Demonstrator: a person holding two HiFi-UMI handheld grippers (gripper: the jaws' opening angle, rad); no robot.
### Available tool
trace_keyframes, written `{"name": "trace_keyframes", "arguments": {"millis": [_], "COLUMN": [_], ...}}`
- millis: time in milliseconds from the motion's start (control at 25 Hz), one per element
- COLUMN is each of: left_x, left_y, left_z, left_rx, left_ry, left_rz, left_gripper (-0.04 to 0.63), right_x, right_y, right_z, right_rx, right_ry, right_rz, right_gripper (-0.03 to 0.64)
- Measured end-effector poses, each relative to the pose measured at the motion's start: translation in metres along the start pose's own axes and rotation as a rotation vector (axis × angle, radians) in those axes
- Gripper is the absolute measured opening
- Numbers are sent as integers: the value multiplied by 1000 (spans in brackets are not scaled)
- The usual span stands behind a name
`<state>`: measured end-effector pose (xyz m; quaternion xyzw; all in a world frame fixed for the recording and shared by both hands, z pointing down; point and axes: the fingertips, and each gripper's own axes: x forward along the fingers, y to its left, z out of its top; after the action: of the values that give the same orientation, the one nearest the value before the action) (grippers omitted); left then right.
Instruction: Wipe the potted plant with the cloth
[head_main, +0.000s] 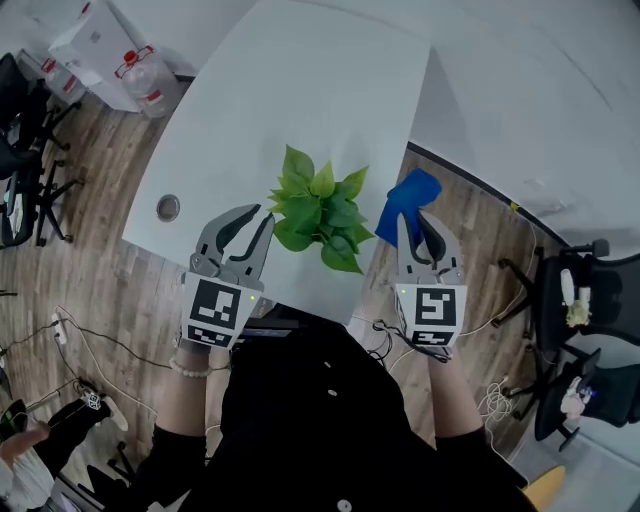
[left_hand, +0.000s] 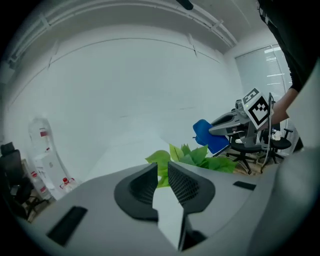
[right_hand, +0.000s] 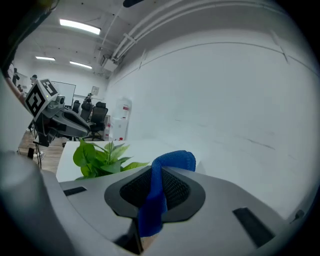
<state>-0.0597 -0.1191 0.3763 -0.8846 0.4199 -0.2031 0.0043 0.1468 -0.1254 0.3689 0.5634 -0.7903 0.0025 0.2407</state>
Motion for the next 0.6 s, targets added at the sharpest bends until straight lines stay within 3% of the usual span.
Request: {"name": "trace_keyframes", "arguments": {"millis": [240,600], "left_x": [-10,-26], "left_y": [3,-11], "left_z": [49,105], "left_rx": [34,76], "left_ry": [-70,-150], "left_rz": [37,44], "left_gripper": [31,16], "right_x": [-20,-47], "right_y": [0,20], "right_z": [43,84], "right_rx": [24,26], "right_ry": [-109,-207], "right_rz": [-1,45], "right_gripper": [83,83]}}
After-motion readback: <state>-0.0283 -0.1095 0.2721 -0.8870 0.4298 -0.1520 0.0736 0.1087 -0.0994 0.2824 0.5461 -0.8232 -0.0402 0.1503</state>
